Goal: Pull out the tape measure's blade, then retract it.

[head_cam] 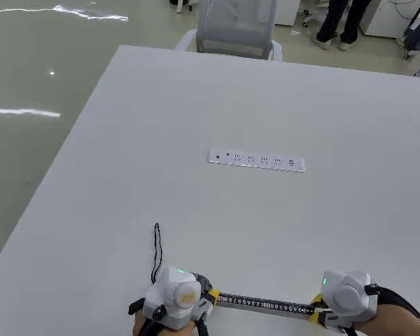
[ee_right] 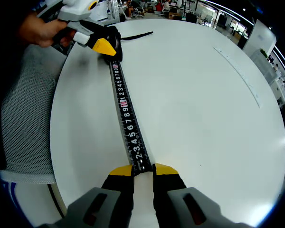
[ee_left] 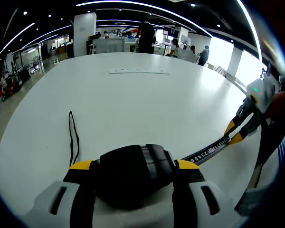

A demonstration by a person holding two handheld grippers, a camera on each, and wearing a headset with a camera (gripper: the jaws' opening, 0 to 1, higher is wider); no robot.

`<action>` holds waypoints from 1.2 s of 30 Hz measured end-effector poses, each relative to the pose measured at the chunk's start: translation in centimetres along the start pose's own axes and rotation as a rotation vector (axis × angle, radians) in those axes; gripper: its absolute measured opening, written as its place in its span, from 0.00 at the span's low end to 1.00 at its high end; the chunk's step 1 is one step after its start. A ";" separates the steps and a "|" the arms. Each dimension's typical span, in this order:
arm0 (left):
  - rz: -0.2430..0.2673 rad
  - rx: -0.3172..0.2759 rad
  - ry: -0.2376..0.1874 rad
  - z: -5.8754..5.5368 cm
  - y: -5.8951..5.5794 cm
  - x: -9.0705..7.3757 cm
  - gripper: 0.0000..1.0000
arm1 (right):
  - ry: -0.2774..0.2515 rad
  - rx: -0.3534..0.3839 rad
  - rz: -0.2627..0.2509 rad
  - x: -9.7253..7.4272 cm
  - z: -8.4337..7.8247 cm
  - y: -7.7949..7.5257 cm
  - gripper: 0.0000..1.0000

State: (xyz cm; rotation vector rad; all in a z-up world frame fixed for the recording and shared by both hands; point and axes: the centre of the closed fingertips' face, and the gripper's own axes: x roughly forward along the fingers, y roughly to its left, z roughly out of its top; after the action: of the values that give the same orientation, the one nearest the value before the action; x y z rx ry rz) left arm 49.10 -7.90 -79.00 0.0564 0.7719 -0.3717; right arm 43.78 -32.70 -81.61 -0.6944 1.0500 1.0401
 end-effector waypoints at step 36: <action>-0.009 0.004 0.002 -0.1 0.0 0.0 0.63 | -0.008 -0.004 0.008 0.4 1.1 0.4 0.13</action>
State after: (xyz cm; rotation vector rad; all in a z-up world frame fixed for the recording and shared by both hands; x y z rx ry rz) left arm 49.04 -7.94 -79.09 0.0570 0.7741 -0.3817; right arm 43.87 -31.47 -81.55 -0.6892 1.0453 1.0517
